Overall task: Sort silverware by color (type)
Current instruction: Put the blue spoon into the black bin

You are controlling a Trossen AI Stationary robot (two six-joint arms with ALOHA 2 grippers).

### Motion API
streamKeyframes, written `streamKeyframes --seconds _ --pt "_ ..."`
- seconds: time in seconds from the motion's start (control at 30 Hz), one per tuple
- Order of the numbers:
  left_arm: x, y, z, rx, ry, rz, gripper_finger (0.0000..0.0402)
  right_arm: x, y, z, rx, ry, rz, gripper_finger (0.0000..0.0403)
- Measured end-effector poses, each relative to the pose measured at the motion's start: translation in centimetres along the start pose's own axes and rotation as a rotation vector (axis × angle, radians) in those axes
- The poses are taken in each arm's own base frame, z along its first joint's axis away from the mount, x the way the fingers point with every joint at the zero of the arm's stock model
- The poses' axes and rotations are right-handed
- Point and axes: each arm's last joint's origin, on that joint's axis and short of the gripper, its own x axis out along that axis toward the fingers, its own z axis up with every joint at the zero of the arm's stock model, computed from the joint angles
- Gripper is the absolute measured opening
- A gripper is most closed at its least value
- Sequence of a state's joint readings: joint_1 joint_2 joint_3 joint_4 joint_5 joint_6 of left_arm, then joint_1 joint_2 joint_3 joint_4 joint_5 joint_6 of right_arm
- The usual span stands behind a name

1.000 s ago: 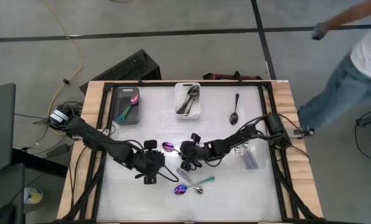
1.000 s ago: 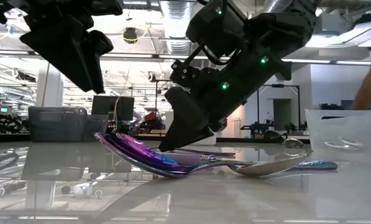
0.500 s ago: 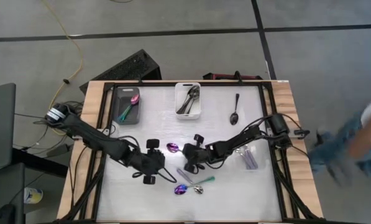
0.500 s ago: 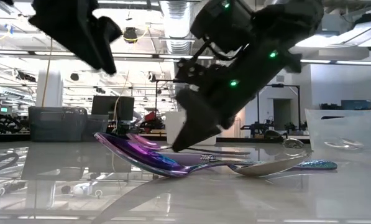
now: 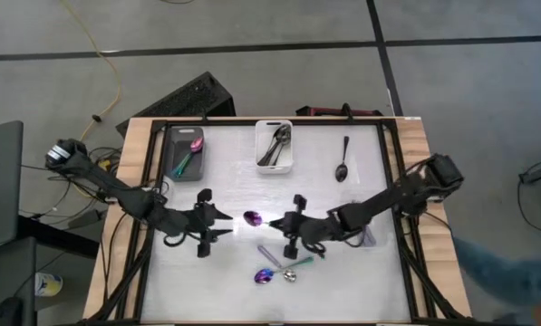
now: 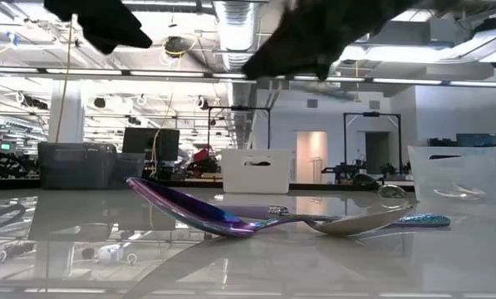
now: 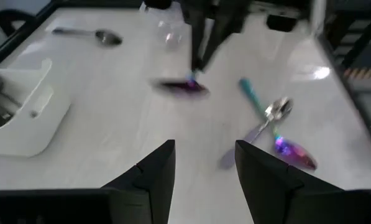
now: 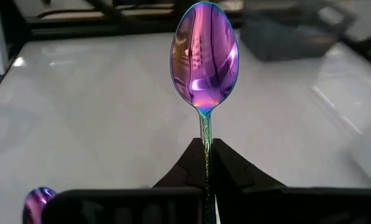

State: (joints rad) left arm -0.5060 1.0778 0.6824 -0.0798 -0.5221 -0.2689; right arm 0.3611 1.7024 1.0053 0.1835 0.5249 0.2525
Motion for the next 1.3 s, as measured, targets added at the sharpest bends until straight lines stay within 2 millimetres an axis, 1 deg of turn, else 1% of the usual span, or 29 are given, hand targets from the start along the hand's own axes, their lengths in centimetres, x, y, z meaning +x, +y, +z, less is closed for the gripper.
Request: streamKeyframes --seconds 0.17,0.27,0.37,0.47,0.53,0.6,0.67,0.73,0.87,0.93,1.07,1.3 --pt "-0.9 1.0 -2.3 -0.071 -0.145 -0.041 0.0151 -2.3 -0.8 -0.5 0.039 -0.096 -0.051 0.0031" --pt "-0.9 1.7 -4.0 -0.233 -0.275 0.008 0.0151 -3.1 -1.1 -0.3 0.121 -0.229 -0.079 0.0031" --pt "-0.5 2.3 -5.8 -0.398 -0.395 0.064 0.0151 -2.5 -1.2 -0.2 0.142 -0.330 -0.131 0.0031" --pt "-0.2 2.6 -6.7 -0.480 -0.470 0.073 0.0151 -1.4 -1.3 0.0 0.167 -0.435 -0.147 0.0031" --pt "0.3 2.6 -6.7 -0.514 -0.498 0.068 0.0151 -0.4 -1.4 0.3 0.201 -0.500 -0.134 0.0031" --pt "0.8 2.4 -6.6 -0.524 -0.505 0.075 0.0151 0.8 -1.3 0.2 0.211 -0.514 -0.146 0.0031" --pt "1.6 2.1 -6.0 -0.527 -0.514 0.081 0.0151 2.1 -1.3 0.1 0.211 -0.514 -0.159 0.0031" --pt "2.3 1.7 -5.5 -0.532 -0.523 0.103 0.0151 3.3 -1.1 0.5 0.220 -0.527 -0.165 0.0031" --pt "3.5 1.3 -4.4 -0.532 -0.541 0.194 0.0151 5.1 -0.6 0.7 0.179 -0.522 -0.187 0.0031" --pt "3.7 1.1 -3.9 -0.550 -0.559 0.224 0.0151 5.4 -0.4 0.9 0.145 -0.514 -0.202 0.0031" --pt "3.7 1.0 -3.1 -0.574 -0.584 0.235 0.0151 5.2 -0.4 1.2 0.128 -0.501 -0.212 0.0031" --pt "3.9 1.8 -2.8 -0.666 -0.618 0.241 0.0151 5.3 -0.5 1.2 0.066 -0.492 -0.234 0.0031"
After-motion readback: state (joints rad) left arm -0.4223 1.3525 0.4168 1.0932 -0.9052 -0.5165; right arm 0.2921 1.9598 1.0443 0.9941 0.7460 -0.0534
